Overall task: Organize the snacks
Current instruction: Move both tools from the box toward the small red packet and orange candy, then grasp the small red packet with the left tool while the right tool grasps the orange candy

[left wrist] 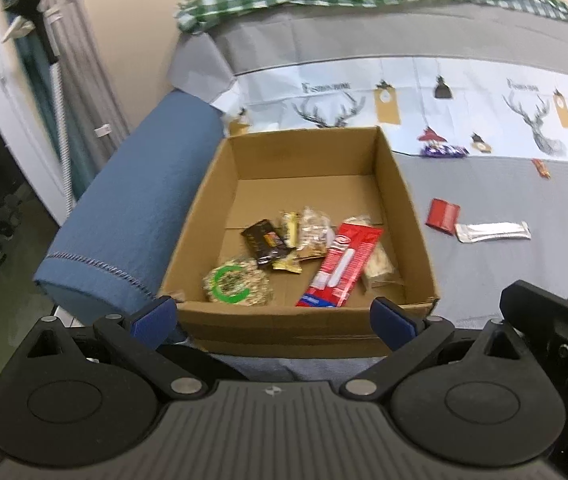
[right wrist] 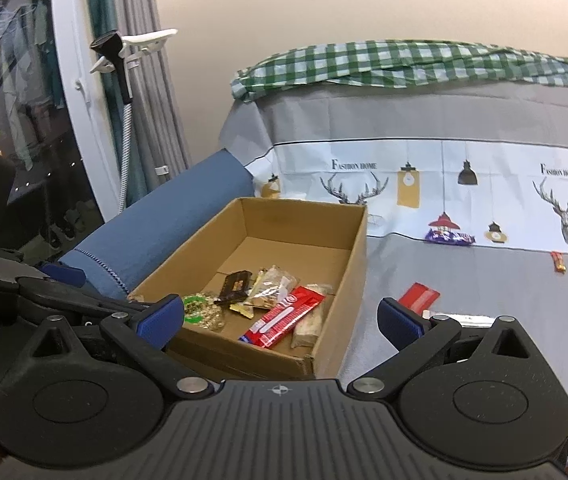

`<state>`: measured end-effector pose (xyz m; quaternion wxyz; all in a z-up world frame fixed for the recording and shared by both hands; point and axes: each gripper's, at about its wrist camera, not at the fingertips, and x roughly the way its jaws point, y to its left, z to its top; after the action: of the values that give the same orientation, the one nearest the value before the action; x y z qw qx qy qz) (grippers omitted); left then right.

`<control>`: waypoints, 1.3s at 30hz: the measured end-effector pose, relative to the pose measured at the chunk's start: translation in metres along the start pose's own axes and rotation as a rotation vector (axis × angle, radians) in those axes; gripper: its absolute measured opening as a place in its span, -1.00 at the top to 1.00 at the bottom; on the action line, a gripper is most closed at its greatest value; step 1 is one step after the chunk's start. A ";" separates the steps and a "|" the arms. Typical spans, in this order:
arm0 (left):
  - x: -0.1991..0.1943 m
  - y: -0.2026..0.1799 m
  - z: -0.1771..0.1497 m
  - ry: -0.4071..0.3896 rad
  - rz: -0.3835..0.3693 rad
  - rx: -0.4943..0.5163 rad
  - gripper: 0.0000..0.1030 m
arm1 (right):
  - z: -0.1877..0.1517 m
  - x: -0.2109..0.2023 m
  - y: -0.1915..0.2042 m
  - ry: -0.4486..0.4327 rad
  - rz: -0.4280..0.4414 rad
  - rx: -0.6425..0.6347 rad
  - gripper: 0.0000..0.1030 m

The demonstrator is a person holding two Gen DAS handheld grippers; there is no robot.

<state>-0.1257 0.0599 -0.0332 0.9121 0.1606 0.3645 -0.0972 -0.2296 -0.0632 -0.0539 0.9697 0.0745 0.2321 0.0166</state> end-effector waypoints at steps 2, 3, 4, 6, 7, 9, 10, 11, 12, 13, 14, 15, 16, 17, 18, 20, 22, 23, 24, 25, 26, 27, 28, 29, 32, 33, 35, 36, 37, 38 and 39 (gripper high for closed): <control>0.007 -0.008 0.008 0.017 -0.032 0.011 -0.99 | -0.001 0.002 -0.009 -0.001 -0.015 0.020 -0.98; 0.011 -0.012 0.014 0.027 -0.059 0.011 -0.99 | -0.001 0.003 -0.014 -0.002 -0.026 0.031 -0.98; 0.015 -0.017 0.020 0.034 -0.077 0.011 -0.99 | -0.002 0.003 -0.020 -0.002 -0.038 0.041 -0.98; 0.022 -0.028 0.033 0.036 -0.100 0.008 -0.99 | -0.002 0.004 -0.035 -0.006 -0.076 0.066 -0.98; 0.026 -0.033 0.040 0.038 -0.114 0.007 -0.99 | -0.002 0.004 -0.043 -0.009 -0.097 0.079 -0.98; 0.037 -0.047 0.059 0.063 -0.175 0.004 -0.99 | -0.003 0.004 -0.062 -0.011 -0.146 0.104 -0.98; 0.041 -0.054 0.067 0.076 -0.204 0.005 -0.99 | -0.003 0.004 -0.073 -0.012 -0.175 0.115 -0.98; 0.046 -0.063 0.077 0.089 -0.234 0.008 -0.99 | -0.003 0.004 -0.086 -0.012 -0.209 0.130 -0.98; 0.053 -0.074 0.087 0.101 -0.261 0.015 -0.99 | -0.003 0.004 -0.099 -0.012 -0.237 0.144 -0.98; 0.060 -0.086 0.096 0.109 -0.285 0.026 -0.99 | -0.003 0.005 -0.112 -0.012 -0.266 0.160 -0.98; 0.066 -0.098 0.105 0.116 -0.300 0.041 -0.99 | -0.002 0.005 -0.127 -0.012 -0.301 0.179 -0.98; 0.073 -0.110 0.112 0.120 -0.311 0.057 -0.99 | -0.004 0.005 -0.141 -0.013 -0.328 0.196 -0.98; 0.082 -0.124 0.121 0.124 -0.320 0.078 -0.99 | -0.004 0.005 -0.155 -0.014 -0.356 0.214 -0.98; 0.091 -0.137 0.128 0.128 -0.326 0.096 -0.99 | -0.004 0.006 -0.172 -0.014 -0.386 0.235 -0.98; 0.100 -0.149 0.135 0.131 -0.335 0.112 -0.99 | -0.004 0.007 -0.185 -0.014 -0.409 0.252 -0.98; 0.121 -0.174 0.146 0.158 -0.343 0.146 -0.99 | -0.003 0.011 -0.214 -0.012 -0.452 0.287 -0.98; 0.143 -0.195 0.156 0.186 -0.370 0.161 -0.99 | -0.003 0.016 -0.238 -0.013 -0.482 0.304 -0.98; 0.155 -0.205 0.159 0.202 -0.373 0.171 -0.99 | -0.002 0.021 -0.252 -0.014 -0.499 0.305 -0.98; 0.169 -0.216 0.162 0.218 -0.373 0.182 -0.99 | -0.002 0.026 -0.264 -0.013 -0.514 0.303 -0.98; 0.182 -0.224 0.165 0.230 -0.377 0.194 -0.99 | -0.001 0.031 -0.276 -0.010 -0.528 0.301 -0.98; 0.199 -0.235 0.168 0.256 -0.365 0.211 -0.99 | -0.001 0.038 -0.288 -0.007 -0.538 0.302 -0.98; 0.213 -0.242 0.169 0.279 -0.352 0.218 -0.99 | -0.001 0.046 -0.301 -0.003 -0.545 0.305 -0.98; 0.227 -0.248 0.170 0.293 -0.346 0.223 -0.99 | -0.001 0.055 -0.313 0.008 -0.550 0.311 -0.98; 0.242 -0.255 0.171 0.306 -0.339 0.234 -0.99 | -0.002 0.064 -0.324 0.019 -0.555 0.319 -0.98; 0.285 -0.270 0.171 0.348 -0.287 0.266 -0.99 | -0.004 0.098 -0.361 0.045 -0.567 0.335 -0.98; 0.298 -0.273 0.170 0.363 -0.273 0.267 -0.99 | -0.004 0.109 -0.372 0.055 -0.569 0.339 -0.98; 0.324 -0.278 0.168 0.404 -0.259 0.268 -0.99 | -0.005 0.135 -0.397 0.076 -0.576 0.356 -0.98; 0.335 -0.279 0.167 0.423 -0.261 0.269 -0.99 | -0.004 0.146 -0.407 0.085 -0.575 0.362 -0.98; 0.345 -0.281 0.165 0.440 -0.259 0.271 -0.99 | -0.004 0.161 -0.421 0.096 -0.576 0.368 -0.98; 0.354 -0.283 0.163 0.453 -0.248 0.275 -0.99 | -0.004 0.174 -0.433 0.102 -0.584 0.372 -0.98; 0.362 -0.284 0.161 0.460 -0.240 0.281 -0.99 | -0.004 0.184 -0.442 0.108 -0.590 0.373 -0.98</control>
<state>0.1513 -0.2842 -0.2380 0.7563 0.2591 0.5610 -0.2150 -0.0680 -0.4877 -0.2071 0.8889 0.1790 0.2934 -0.3030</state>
